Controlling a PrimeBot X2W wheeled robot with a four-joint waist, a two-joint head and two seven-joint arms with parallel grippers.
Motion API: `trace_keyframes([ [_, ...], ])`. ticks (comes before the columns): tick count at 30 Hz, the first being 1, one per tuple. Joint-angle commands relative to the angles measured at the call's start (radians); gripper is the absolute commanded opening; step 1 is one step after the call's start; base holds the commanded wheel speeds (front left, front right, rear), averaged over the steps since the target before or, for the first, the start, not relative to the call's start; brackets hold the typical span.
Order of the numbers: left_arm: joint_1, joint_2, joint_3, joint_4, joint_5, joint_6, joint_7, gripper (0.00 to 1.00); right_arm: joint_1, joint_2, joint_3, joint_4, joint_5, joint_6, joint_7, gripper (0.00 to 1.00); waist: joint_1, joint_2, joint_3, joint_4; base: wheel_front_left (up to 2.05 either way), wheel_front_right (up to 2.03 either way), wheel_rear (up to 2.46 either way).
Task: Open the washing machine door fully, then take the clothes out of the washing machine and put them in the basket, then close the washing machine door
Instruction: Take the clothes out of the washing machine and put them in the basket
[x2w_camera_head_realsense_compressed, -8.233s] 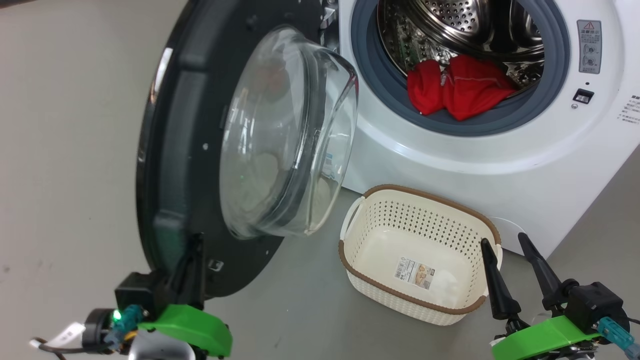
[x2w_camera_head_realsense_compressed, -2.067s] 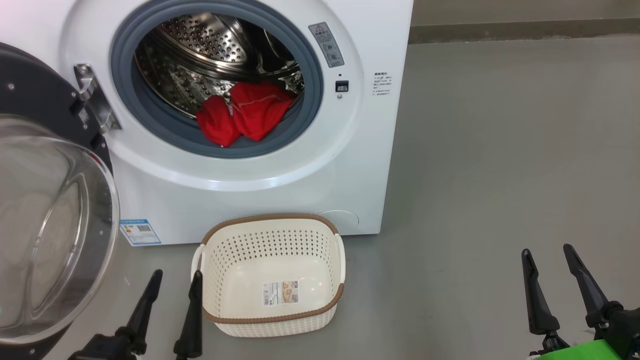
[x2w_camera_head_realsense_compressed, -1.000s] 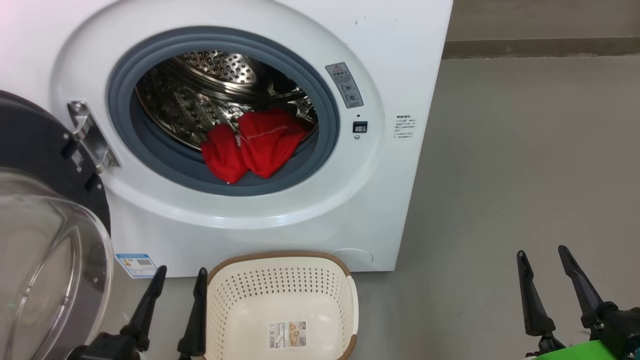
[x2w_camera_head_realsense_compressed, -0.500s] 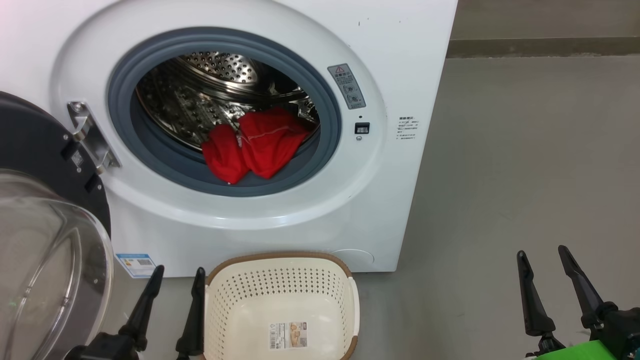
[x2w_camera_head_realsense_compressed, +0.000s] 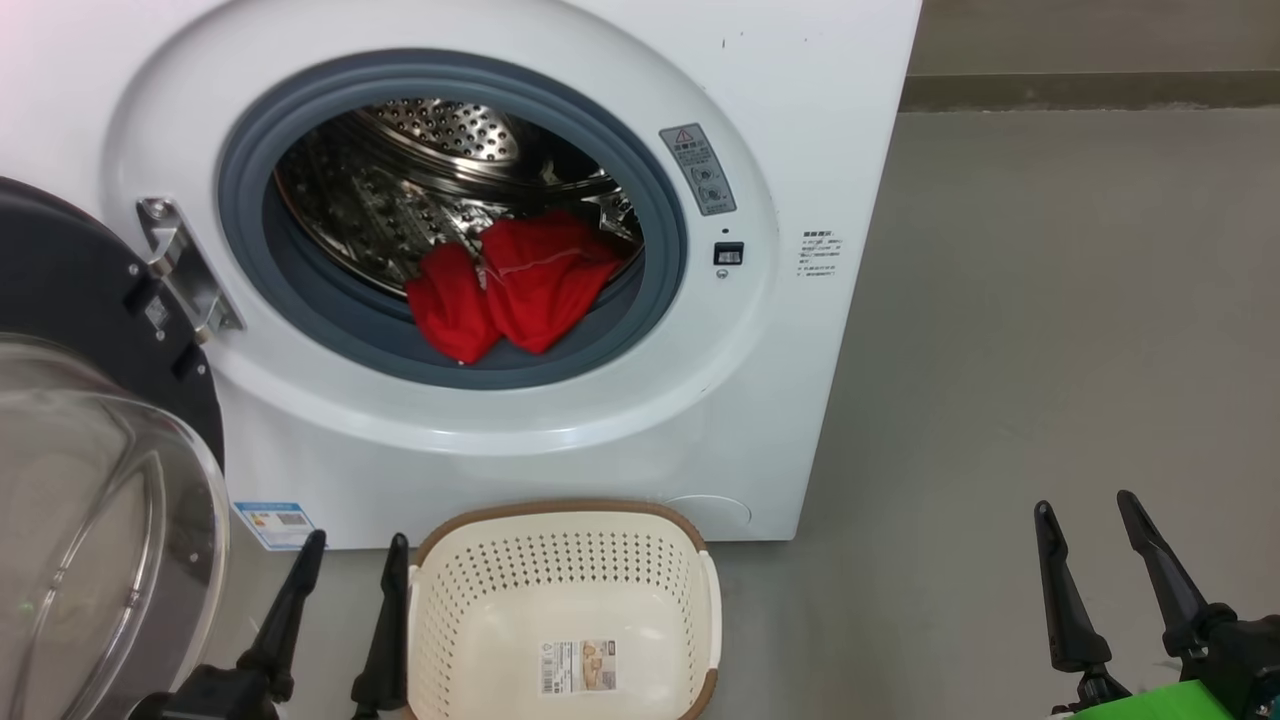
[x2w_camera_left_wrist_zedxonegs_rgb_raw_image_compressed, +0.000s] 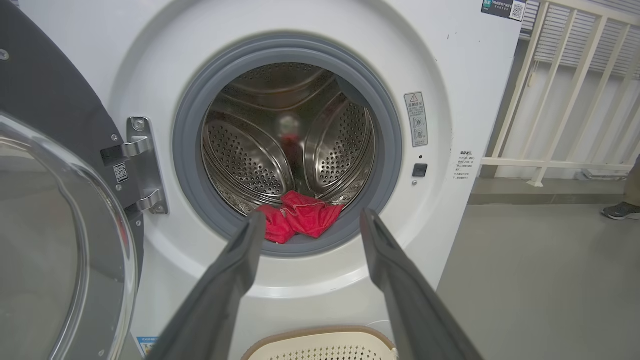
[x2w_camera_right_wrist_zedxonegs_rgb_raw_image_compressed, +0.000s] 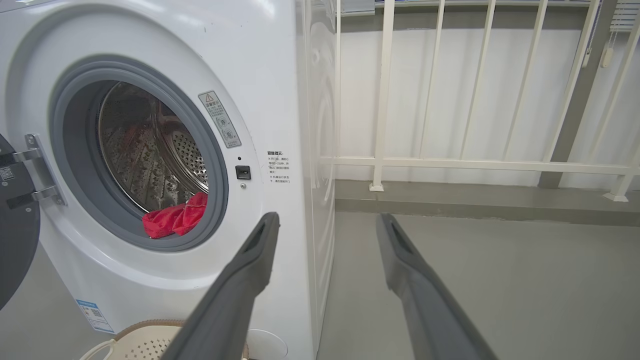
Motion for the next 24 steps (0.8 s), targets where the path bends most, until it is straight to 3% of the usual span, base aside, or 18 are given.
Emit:
trace_keyframes([
  [1,-0.021,0.005,0.032,-0.027,0.003,0.007,-0.005,1.0,-0.028,-0.015,0.018,-0.026,-0.003,0.006,-0.006,1.0,-0.0001,-0.0001,0.001,0.002,0.0,0.0,0.0],
  [14,-0.035,0.003,0.024,-0.023,-0.018,0.028,-0.005,1.0,-0.029,-0.015,0.03,-0.03,0.001,0.006,-0.006,1.0,-0.0001,-0.0001,0.032,0.02,0.0,0.0,0.0],
  [24,-0.153,0.002,0.002,0.005,-0.034,0.048,-0.005,1.0,-0.078,-0.015,0.039,-0.045,-0.01,0.006,-0.006,1.0,-0.0001,-0.0001,0.163,0.036,0.0,0.0,0.0],
])
